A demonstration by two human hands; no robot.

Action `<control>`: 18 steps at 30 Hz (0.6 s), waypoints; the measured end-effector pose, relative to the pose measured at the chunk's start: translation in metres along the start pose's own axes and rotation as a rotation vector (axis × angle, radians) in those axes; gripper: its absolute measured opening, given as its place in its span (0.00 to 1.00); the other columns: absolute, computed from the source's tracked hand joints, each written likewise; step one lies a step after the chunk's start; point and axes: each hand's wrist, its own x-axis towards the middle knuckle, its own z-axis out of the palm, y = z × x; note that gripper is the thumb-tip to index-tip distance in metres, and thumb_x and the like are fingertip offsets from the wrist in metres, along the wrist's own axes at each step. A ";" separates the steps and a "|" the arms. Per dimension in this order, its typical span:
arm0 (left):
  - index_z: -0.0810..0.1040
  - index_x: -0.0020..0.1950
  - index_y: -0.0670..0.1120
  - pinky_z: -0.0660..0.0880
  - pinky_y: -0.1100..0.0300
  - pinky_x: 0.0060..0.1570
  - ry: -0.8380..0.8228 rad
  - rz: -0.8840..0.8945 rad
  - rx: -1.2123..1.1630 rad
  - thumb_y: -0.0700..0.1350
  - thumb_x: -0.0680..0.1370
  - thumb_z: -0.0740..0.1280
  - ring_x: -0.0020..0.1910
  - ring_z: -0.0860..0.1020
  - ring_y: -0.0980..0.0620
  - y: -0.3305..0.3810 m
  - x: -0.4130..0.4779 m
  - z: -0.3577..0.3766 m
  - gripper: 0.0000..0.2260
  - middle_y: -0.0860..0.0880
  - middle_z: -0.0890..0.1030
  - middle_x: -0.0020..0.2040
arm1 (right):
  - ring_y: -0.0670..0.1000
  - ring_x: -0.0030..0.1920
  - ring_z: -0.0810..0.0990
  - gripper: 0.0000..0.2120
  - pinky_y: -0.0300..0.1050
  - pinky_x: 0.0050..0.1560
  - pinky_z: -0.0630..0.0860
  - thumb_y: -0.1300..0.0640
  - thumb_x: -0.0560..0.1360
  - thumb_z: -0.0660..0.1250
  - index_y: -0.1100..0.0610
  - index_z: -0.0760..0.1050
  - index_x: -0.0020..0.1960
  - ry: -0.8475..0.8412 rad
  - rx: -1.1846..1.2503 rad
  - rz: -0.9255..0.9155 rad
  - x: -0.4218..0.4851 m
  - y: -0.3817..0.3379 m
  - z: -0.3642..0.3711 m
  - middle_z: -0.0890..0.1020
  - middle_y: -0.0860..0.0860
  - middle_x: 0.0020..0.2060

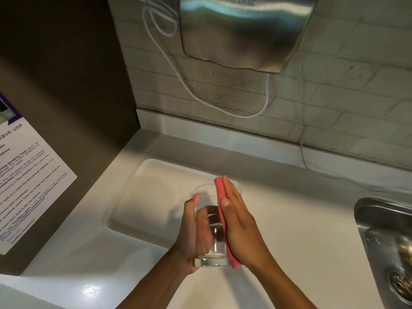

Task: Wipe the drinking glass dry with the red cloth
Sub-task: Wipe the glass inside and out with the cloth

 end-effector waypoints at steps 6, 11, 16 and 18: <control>0.88 0.62 0.45 0.82 0.45 0.58 -0.029 0.055 -0.061 0.70 0.75 0.64 0.60 0.86 0.39 0.013 0.001 -0.005 0.33 0.38 0.87 0.60 | 0.25 0.73 0.43 0.25 0.30 0.73 0.45 0.34 0.81 0.43 0.29 0.44 0.77 -0.077 -0.153 -0.083 -0.027 0.007 0.015 0.43 0.24 0.76; 0.87 0.63 0.44 0.83 0.45 0.58 -0.031 -0.010 -0.037 0.70 0.77 0.60 0.64 0.84 0.38 0.001 -0.006 0.002 0.34 0.37 0.85 0.65 | 0.33 0.75 0.54 0.24 0.17 0.61 0.52 0.39 0.83 0.45 0.33 0.51 0.79 0.006 -0.044 0.018 -0.001 -0.008 -0.003 0.53 0.31 0.78; 0.89 0.60 0.47 0.82 0.45 0.59 0.016 0.065 -0.080 0.69 0.72 0.62 0.62 0.85 0.39 0.016 -0.001 0.001 0.32 0.38 0.86 0.64 | 0.29 0.75 0.41 0.23 0.33 0.74 0.44 0.38 0.84 0.43 0.30 0.46 0.78 -0.082 -0.263 -0.161 -0.021 0.003 0.015 0.42 0.25 0.76; 0.87 0.63 0.44 0.81 0.41 0.63 0.032 0.067 -0.050 0.70 0.74 0.62 0.65 0.83 0.36 0.010 -0.006 0.003 0.35 0.35 0.85 0.65 | 0.29 0.75 0.48 0.23 0.32 0.74 0.51 0.38 0.84 0.44 0.30 0.47 0.78 -0.061 -0.193 -0.094 -0.015 0.007 0.009 0.47 0.25 0.77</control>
